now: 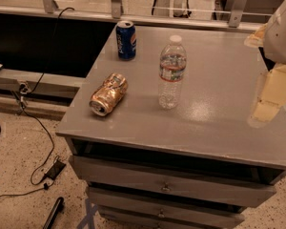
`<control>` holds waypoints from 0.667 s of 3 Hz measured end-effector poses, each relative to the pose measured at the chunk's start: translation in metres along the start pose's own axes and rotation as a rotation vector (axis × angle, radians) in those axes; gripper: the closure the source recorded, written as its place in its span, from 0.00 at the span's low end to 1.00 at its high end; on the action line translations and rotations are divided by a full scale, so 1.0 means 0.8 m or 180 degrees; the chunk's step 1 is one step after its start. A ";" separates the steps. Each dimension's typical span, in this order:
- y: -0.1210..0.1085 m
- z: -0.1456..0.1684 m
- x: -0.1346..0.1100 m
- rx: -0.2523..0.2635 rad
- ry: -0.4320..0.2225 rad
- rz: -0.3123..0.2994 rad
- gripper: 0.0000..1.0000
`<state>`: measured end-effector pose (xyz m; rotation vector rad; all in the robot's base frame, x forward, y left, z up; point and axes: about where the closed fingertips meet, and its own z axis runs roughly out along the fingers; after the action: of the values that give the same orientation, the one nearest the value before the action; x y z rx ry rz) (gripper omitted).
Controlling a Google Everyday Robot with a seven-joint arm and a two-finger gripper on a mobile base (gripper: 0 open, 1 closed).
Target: Knock water bottle over
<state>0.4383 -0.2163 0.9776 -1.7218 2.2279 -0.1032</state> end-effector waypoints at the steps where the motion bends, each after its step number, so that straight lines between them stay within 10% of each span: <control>1: 0.000 0.000 0.000 0.0001 0.0000 0.0000 0.00; 2: -0.006 0.000 -0.003 0.0033 0.0051 -0.0054 0.00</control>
Offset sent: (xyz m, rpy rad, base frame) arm 0.0107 0.0003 -0.0028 -0.0534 0.0057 0.0244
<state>0.4430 -0.2155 0.9789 -1.7406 2.2206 -0.1329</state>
